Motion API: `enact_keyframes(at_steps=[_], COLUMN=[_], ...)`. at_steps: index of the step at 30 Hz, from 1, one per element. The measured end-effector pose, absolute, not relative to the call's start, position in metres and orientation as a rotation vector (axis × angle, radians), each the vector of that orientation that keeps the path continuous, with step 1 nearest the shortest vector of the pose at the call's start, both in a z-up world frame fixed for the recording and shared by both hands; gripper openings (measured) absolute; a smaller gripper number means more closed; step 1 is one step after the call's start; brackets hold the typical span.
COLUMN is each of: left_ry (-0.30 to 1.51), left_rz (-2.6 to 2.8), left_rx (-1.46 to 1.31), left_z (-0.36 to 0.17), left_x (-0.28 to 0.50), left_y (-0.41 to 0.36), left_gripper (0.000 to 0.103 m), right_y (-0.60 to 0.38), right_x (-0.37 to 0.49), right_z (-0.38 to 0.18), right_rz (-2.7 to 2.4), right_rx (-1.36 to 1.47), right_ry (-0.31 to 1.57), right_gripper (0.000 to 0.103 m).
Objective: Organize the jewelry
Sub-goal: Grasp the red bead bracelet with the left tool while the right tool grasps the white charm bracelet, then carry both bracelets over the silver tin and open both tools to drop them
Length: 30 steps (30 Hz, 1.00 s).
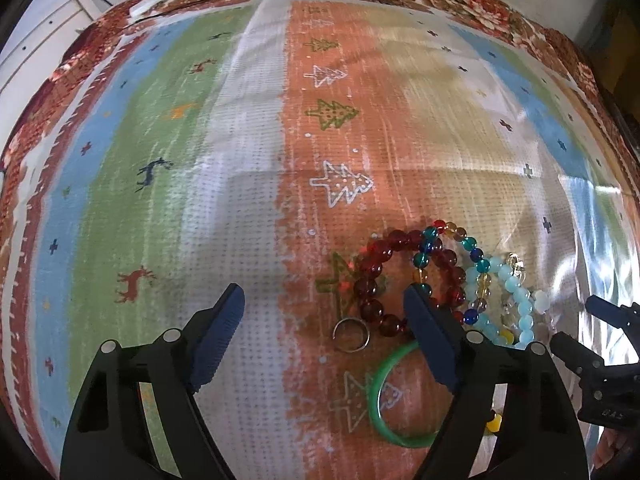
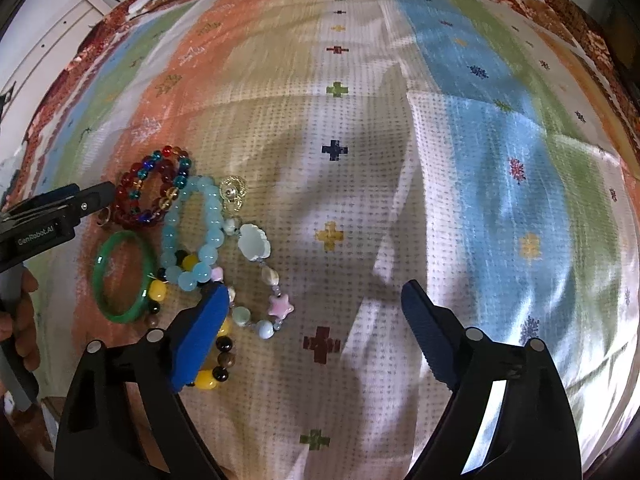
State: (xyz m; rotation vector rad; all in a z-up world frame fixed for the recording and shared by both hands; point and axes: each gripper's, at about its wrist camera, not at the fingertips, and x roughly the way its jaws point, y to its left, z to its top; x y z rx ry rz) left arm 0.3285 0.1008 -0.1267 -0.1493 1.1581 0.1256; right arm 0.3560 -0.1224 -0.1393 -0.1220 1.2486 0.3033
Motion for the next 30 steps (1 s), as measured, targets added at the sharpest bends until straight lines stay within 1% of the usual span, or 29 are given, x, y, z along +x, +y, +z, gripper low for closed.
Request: enact_keyframes(at_steps=[5,11,15,17,18,19,20,23,26,28,29,30], left_ry=[1.167,1.170,1.174,1.172,1.170,1.168,1.166,1.160,1.160,1.163,1.166,1.169], left_rz=[0.125,0.131,0.132,0.132,0.131,0.130,0.131,0.116,0.095,0.073,0.066,0.060], left_rx=[-0.142,-0.115,-0.084,-0.061,-0.054,-0.049,-0.045,-0.029,-0.008,0.013,0.013,0.010], left_z=[-0.132,-0.138,-0.144,-0.145,-0.145,-0.145,-0.145,-0.144,-0.143,-0.142,-0.142,-0.142], left_x=[0.334,0.335,0.337,0.338,0.338,0.338,0.338,0.338,0.338,0.338,0.338,0.338], left_y=[0.100,0.100,0.098,0.096,0.095,0.095,0.095,0.093,0.087,0.083,0.082,0.083], left_gripper=[0.078,0.077,0.077,0.077,0.077,0.076,0.074,0.065,0.053,0.037,0.033,0.025], right_y=[-0.117,-0.115,-0.114,-0.113,-0.112,-0.112,-0.114,-0.114,-0.113,-0.115,-0.116,-0.118], right_x=[0.358,0.361,0.362,0.362,0.362,0.362,0.362,0.365,0.364,0.363,0.363,0.364], right_z=[-0.143,-0.148,-0.152,-0.153,-0.154,-0.154,-0.154,-0.153,-0.152,-0.151,-0.151,-0.150], right_rz=[0.307,0.301,0.292,0.289,0.288,0.286,0.283,0.285,0.295,0.300,0.302,0.305], right_rx=[-0.142,-0.141,-0.153,-0.170,-0.185,-0.190,-0.189,-0.191,-0.204,-0.211,-0.210,-0.206], right_ry=[1.249,1.257,1.262,1.263,1.263,1.263,1.266,1.264,1.258,1.255,1.254,1.255], right_gripper=[0.086,0.086,0.084,0.081,0.078,0.074,0.073,0.065,0.058,0.052,0.050,0.046])
